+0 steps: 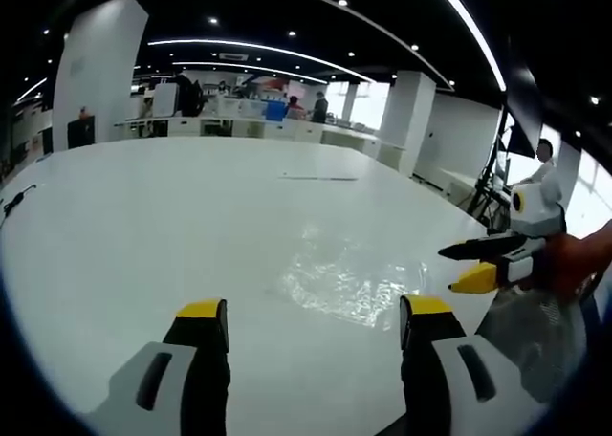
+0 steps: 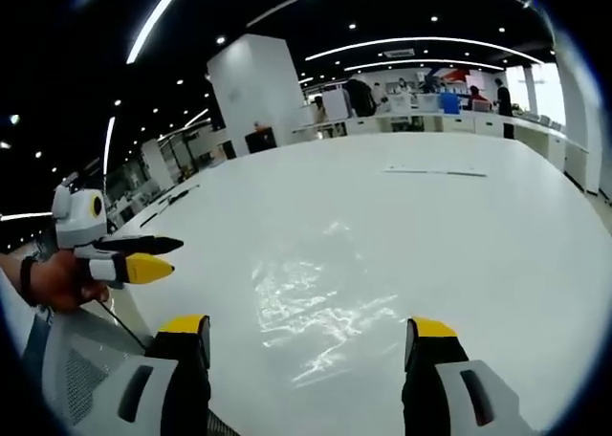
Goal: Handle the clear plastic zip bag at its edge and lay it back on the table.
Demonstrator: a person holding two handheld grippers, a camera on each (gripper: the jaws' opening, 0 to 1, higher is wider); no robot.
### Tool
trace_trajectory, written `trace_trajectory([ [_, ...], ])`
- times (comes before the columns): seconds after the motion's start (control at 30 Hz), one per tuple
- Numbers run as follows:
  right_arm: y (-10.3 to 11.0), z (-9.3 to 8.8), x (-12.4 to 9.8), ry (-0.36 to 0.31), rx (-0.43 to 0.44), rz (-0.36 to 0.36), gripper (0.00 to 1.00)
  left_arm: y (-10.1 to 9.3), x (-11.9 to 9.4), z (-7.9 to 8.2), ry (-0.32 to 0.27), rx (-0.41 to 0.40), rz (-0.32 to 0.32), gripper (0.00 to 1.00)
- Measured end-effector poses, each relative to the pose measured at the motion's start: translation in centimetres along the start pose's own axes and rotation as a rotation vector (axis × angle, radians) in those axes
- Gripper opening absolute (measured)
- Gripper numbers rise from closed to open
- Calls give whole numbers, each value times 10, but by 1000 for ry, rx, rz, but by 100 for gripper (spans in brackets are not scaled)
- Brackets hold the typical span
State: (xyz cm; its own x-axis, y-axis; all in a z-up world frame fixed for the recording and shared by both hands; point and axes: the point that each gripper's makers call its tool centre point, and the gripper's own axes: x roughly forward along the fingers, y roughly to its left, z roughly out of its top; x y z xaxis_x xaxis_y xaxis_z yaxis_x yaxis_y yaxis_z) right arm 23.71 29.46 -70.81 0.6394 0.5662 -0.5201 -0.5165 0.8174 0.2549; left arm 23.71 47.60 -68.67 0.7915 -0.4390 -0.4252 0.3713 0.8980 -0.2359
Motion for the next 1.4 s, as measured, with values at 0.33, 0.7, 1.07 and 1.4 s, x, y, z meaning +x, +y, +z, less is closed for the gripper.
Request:
trace_trajectory([
  [0.33,10,6,9,13,-17,26,84,4,0,0,-10,-15,6,71],
  [0.7,24,11,29,37,-53,70,83,-1,0,1,-6,-14,-5,71],
  [1.07,20,22,56,48,-73,85,82,-2,1,-2,10,-4,-9,70],
  [1.4,28,25,87,80,-107,117,81,-1,1,-7,27,19,-12,69],
])
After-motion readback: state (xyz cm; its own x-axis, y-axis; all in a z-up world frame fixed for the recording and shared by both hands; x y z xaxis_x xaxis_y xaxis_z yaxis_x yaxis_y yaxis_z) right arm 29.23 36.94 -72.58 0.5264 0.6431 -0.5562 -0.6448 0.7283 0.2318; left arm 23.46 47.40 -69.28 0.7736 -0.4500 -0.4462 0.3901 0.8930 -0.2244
